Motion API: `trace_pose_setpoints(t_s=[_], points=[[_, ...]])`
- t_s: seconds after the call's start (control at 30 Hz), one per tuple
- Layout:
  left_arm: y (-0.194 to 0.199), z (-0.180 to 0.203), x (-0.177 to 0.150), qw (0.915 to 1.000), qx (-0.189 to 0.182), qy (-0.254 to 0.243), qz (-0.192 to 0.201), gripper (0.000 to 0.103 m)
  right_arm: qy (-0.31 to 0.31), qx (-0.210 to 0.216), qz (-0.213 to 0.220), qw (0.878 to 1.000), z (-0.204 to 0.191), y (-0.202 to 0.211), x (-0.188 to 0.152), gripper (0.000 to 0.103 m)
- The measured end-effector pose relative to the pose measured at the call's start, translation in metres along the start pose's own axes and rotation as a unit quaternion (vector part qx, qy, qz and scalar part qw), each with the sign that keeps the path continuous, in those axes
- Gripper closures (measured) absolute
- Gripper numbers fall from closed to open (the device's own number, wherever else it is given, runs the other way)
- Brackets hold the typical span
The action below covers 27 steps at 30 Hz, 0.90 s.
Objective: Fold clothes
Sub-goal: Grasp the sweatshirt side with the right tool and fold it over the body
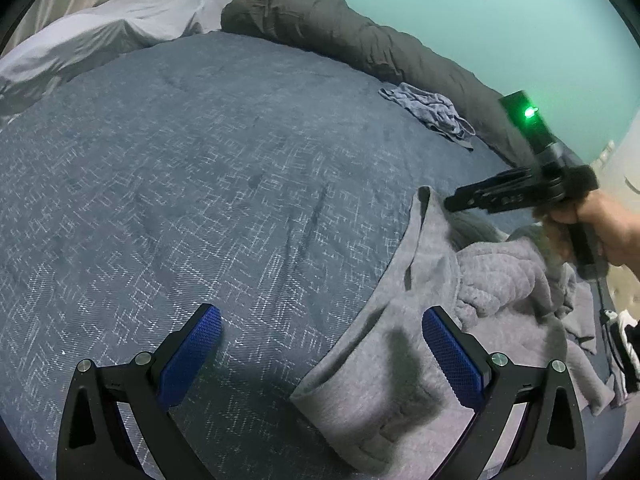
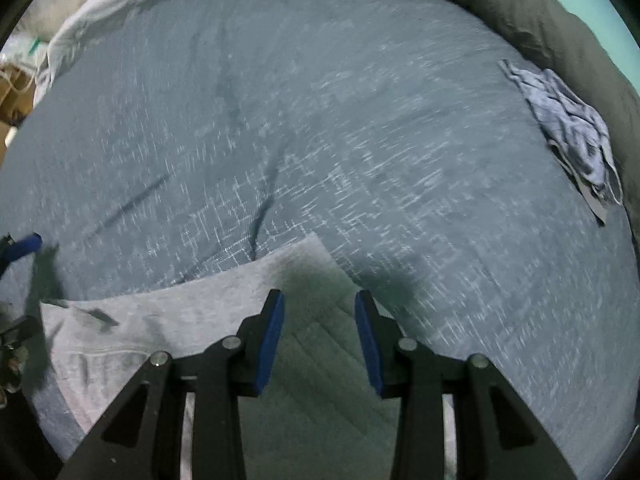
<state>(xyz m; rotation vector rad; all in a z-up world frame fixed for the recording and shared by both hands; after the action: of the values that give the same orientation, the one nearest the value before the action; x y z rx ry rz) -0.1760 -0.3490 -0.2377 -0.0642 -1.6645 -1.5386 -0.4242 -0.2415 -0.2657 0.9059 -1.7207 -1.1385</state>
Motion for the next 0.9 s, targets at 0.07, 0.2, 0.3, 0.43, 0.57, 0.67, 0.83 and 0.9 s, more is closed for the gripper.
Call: trace_pose_setpoints(t_s=[0.07,0.2,0.3,0.43,0.57,0.67,0.83,0.9], points=[[-0.001,0.001,0.001,1.0000,-0.003,0.001,0.000,0.000,0.009,-0.001,-0.013,1.000,-0.001,-0.009,0.001,0.066],[0.000,0.002,0.002,1.0000,-0.002,-0.001,0.003,0.000,0.033,-0.002,-0.023,0.999,-0.004,-0.020,-0.002,0.078],[-0.002,0.000,0.001,1.0000,-0.005,0.005,0.000,0.000,0.047,-0.004,-0.017,0.999,-0.005,-0.021,-0.005,0.101],[-0.005,-0.002,0.001,0.9999,-0.005,0.010,-0.003,0.000,0.054,-0.008,0.014,0.998,-0.005,-0.003,-0.006,0.103],[-0.005,-0.002,0.001,0.9999,-0.009,0.011,-0.005,0.000,0.045,-0.001,0.031,0.998,-0.001,0.012,-0.004,0.103],[-0.002,0.000,0.001,0.9999,-0.010,0.011,-0.001,0.000,0.025,-0.001,0.019,1.000,0.005,0.006,-0.004,0.099],[-0.003,0.000,0.001,0.9999,-0.011,0.010,-0.003,0.000,0.037,-0.011,0.004,0.999,0.005,-0.009,-0.007,0.051],[-0.004,0.001,0.000,0.9999,-0.012,0.010,-0.004,0.000,0.046,-0.016,-0.002,0.999,0.003,-0.016,-0.009,0.051]])
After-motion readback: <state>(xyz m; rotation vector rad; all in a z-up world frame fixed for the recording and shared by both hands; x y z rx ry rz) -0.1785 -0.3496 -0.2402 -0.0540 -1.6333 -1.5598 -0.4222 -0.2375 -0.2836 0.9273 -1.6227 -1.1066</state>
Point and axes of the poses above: each gripper's, at about its wrist camera, not at the fingertips, and y roughly against the way its jaws point, z to its right, x to its top, the point moved 4 cm from there along -y, roughly the way its jaws point, and after that the axes turned 15 degrees about x, right-handed, at the moved point
